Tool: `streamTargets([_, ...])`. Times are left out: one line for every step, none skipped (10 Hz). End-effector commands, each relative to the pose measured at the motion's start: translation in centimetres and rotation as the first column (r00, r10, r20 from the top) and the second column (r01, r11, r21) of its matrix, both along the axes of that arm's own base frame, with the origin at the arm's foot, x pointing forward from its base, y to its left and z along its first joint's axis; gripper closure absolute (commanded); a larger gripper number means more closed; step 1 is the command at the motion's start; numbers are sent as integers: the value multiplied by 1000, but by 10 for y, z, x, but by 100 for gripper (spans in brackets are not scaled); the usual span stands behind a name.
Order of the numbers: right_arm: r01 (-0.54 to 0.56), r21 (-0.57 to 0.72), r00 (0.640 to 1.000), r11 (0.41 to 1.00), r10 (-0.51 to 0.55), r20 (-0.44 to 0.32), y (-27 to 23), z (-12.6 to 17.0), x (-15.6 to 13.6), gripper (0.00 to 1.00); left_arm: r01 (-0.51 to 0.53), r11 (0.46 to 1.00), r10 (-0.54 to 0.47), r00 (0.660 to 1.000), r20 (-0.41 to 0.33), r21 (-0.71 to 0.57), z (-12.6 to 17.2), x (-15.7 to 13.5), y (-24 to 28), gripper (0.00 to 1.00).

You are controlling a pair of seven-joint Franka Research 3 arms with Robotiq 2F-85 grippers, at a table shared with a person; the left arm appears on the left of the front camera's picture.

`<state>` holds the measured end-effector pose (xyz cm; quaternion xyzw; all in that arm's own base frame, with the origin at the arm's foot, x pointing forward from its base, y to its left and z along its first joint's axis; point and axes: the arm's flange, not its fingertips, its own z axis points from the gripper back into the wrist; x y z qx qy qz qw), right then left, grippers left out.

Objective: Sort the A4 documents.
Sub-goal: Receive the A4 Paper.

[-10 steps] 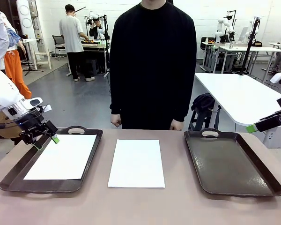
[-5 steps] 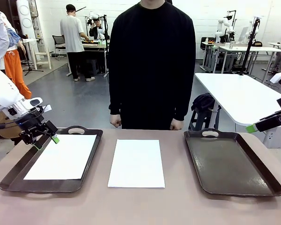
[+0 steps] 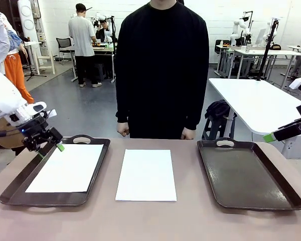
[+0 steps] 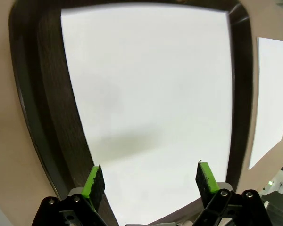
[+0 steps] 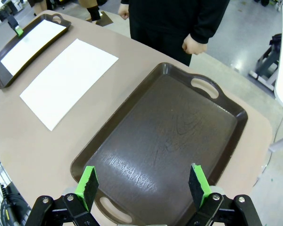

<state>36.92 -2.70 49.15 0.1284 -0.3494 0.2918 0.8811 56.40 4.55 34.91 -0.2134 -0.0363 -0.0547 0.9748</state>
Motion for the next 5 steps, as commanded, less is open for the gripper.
streamTargets([-4, 10, 1000, 1000, 4, -2, 0, -1, 0, 0, 74, 987, -109, 960, 257, 143, 76, -23, -41, 0])
streamTargets([-4, 10, 1000, 1000, 4, -2, 0, -1, 0, 0, 74, 988, -116, 932, 342, 135, 96, -38, -50, 0])
streamTargets([-4, 10, 1000, 1000, 4, -2, 0, -1, 0, 0, 97, 991, -125, 901, 415, 88, 112, -56, -55, 0])
streamTargets([-4, 10, 1000, 1000, 4, -2, 0, -1, 0, 0, 133, 990, -141, 863, 486, 51, 130, -73, -55, 0])
streamTargets([-4, 10, 1000, 1000, 4, -2, 0, -1, 0, 0, 165, 985, -165, 813, 558, 51, 143, -85, -53, 0])
